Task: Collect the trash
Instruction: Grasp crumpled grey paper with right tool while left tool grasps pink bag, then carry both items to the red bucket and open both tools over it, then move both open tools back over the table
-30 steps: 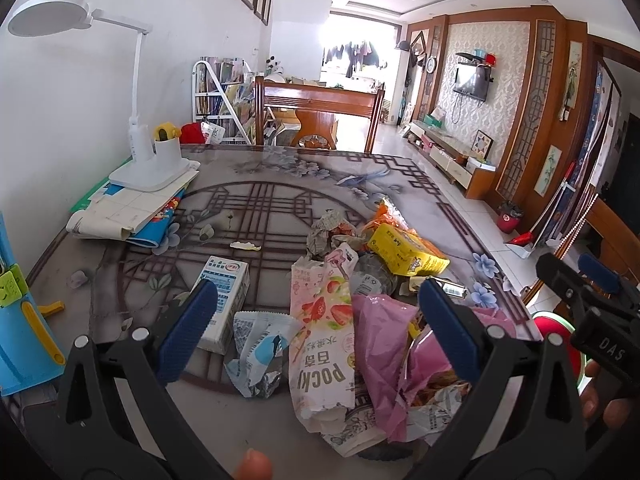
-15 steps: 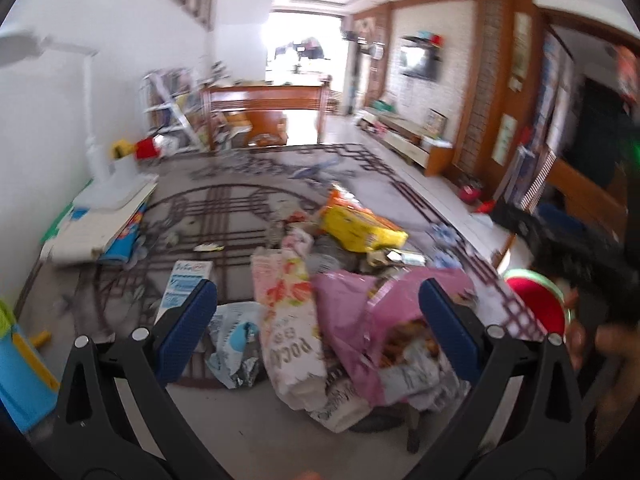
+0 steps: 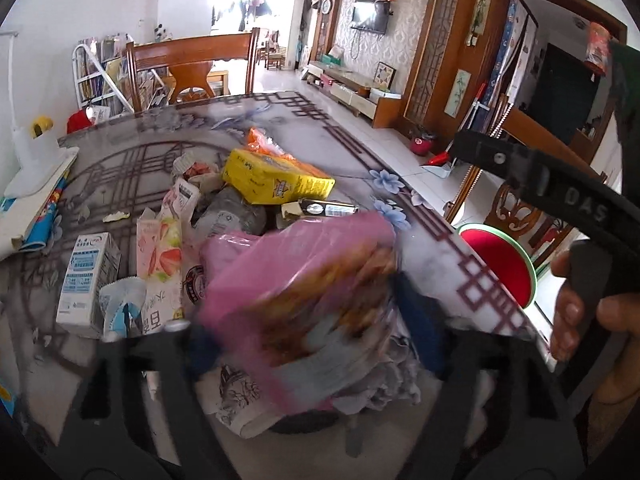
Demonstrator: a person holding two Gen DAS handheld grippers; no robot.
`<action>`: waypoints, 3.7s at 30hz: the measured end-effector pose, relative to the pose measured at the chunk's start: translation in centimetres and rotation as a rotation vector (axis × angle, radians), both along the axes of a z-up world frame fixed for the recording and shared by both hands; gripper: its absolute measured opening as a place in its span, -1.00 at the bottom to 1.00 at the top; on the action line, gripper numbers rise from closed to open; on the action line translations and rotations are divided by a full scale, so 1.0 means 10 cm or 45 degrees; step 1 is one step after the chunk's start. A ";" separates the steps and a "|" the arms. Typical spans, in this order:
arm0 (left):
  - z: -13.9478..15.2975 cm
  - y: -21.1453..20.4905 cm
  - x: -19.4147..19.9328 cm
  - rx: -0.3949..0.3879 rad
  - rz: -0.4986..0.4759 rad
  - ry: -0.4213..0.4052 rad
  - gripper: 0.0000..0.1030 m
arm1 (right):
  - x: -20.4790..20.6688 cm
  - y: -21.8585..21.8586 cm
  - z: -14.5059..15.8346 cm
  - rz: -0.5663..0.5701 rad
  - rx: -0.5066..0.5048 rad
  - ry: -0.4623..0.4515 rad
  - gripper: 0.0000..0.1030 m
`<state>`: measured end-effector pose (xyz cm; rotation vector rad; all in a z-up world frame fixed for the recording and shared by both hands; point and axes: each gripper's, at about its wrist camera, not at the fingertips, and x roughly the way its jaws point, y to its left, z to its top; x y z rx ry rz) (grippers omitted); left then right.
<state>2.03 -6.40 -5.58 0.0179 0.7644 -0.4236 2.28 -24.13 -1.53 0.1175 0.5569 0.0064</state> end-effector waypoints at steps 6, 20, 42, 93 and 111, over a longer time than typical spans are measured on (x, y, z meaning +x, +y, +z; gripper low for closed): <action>0.06 0.25 -0.02 -0.154 0.043 0.016 -0.43 | 0.05 -0.02 -0.04 0.008 0.015 0.041 0.86; 0.27 0.75 -0.05 -0.248 0.224 -0.088 -0.45 | 0.14 0.07 -0.52 0.322 0.161 0.493 0.86; 0.25 0.69 -0.03 -0.264 0.200 -0.117 -0.42 | -0.23 0.67 -1.13 0.633 0.048 0.800 0.36; -0.35 -2.77 0.03 -0.093 -0.382 0.118 0.42 | -0.64 -3.06 -0.72 -0.648 0.774 0.314 0.66; 0.26 -0.59 -0.12 0.069 0.020 -0.098 0.42 | -0.15 -2.01 -0.49 -0.368 0.539 0.392 0.66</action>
